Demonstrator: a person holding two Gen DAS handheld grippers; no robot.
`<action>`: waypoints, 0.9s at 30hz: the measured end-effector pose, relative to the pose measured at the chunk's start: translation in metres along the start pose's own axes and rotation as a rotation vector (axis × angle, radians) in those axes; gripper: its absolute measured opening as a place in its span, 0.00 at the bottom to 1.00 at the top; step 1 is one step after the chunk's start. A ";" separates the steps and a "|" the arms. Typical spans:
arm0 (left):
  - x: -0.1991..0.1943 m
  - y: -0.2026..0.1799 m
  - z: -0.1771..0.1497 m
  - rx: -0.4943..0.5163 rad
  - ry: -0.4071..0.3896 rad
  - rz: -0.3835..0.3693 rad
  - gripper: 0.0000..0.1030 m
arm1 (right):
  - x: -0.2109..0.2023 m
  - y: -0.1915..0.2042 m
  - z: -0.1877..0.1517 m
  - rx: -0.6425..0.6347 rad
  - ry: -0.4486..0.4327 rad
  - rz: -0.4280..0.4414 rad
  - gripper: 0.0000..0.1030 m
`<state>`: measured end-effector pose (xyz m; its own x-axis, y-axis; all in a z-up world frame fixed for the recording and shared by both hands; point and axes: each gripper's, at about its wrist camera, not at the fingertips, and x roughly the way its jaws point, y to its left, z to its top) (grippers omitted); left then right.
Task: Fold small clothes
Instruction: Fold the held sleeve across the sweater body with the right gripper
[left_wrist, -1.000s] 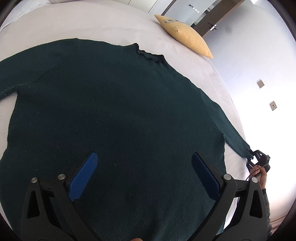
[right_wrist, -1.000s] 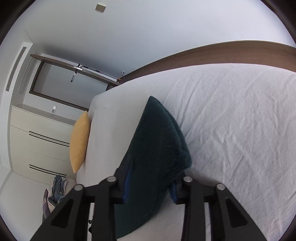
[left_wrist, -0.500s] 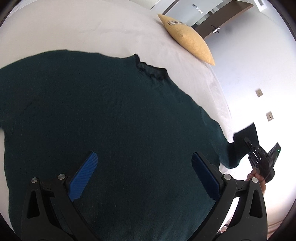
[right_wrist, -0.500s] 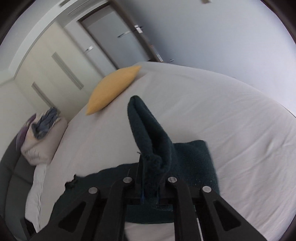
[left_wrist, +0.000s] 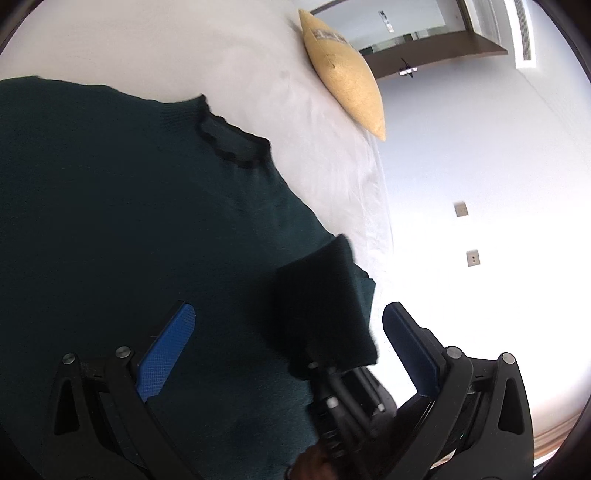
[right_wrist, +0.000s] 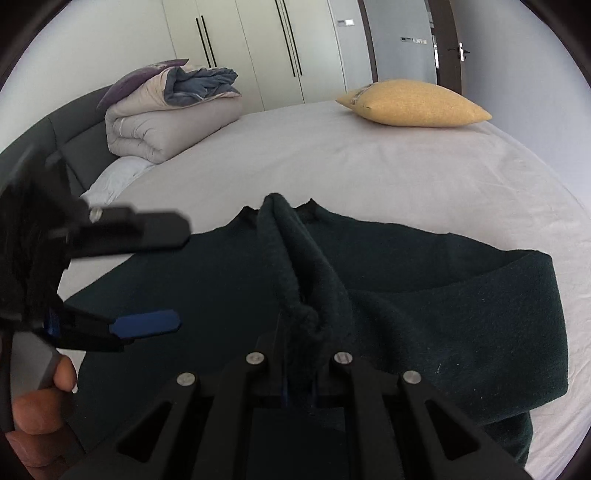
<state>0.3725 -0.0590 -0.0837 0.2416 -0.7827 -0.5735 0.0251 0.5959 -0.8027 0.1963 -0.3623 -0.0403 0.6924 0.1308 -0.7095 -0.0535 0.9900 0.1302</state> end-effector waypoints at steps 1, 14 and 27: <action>0.003 -0.003 0.002 -0.001 0.022 -0.003 1.00 | 0.002 0.003 -0.001 -0.009 0.000 -0.011 0.09; 0.037 0.004 0.020 -0.049 0.158 0.015 0.53 | 0.019 0.038 -0.009 -0.116 0.003 -0.084 0.09; 0.013 0.014 0.034 -0.012 0.060 0.073 0.08 | -0.015 0.007 -0.023 0.104 -0.021 0.080 0.67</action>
<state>0.4087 -0.0552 -0.0969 0.1841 -0.7466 -0.6393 -0.0025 0.6500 -0.7599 0.1694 -0.3565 -0.0450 0.7040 0.2070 -0.6793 -0.0352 0.9656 0.2577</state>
